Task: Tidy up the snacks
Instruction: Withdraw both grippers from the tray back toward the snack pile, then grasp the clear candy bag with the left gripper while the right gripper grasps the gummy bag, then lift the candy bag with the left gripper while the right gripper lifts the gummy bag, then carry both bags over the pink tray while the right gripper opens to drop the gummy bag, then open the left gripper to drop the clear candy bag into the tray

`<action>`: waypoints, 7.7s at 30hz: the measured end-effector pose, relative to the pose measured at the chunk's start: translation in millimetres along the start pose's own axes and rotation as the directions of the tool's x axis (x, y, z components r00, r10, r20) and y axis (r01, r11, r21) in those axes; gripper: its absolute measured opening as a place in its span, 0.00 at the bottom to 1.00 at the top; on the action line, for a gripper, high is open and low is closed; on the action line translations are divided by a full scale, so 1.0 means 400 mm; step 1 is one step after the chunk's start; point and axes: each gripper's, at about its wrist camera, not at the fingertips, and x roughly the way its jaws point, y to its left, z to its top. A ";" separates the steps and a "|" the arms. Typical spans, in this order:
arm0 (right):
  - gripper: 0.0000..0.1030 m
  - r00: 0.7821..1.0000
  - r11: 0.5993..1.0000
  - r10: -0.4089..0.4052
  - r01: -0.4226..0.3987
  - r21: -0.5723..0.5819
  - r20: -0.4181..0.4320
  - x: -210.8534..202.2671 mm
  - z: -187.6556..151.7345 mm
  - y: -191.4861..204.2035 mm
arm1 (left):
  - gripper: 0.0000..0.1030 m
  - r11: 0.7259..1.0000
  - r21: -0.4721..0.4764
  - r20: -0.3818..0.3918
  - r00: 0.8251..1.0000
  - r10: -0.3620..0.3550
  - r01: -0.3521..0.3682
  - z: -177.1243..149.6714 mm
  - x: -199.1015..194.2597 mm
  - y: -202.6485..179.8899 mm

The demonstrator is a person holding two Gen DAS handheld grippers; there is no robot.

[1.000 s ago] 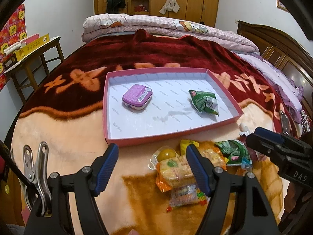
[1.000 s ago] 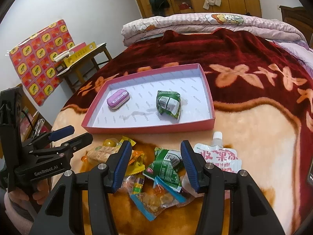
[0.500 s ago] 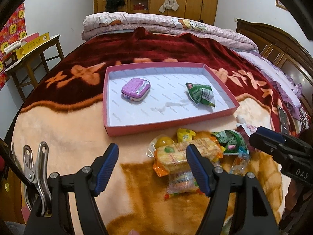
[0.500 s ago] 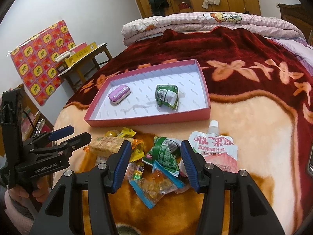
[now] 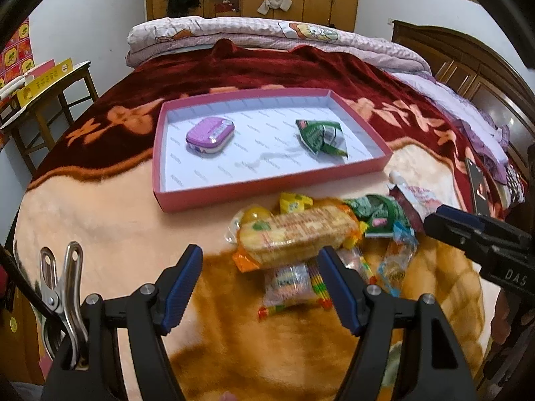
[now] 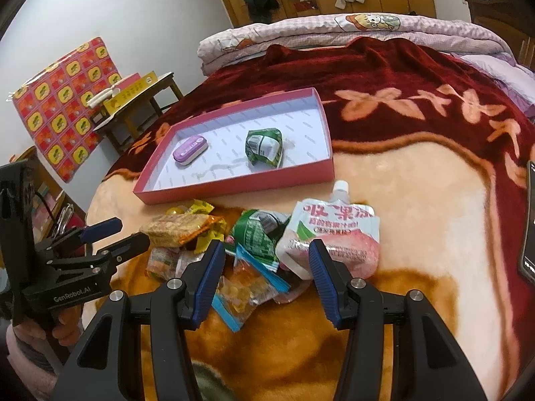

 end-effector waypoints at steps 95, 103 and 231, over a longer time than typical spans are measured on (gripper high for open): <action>0.27 1.000 1.000 -0.004 0.004 -0.011 0.010 0.018 -0.086 0.091 | 0.39 0.997 0.030 0.073 0.995 -0.073 0.071 -0.092 -0.039 -0.014; 0.27 0.999 1.000 0.008 -0.007 -0.028 0.037 -0.007 -0.086 0.108 | 0.38 0.996 0.020 0.091 0.992 -0.085 0.083 -0.094 -0.069 -0.009; 0.47 0.995 0.993 -0.073 0.079 -0.091 0.068 0.082 0.117 0.064 | 0.44 0.996 -0.087 0.047 0.998 0.037 -0.033 0.135 0.060 0.086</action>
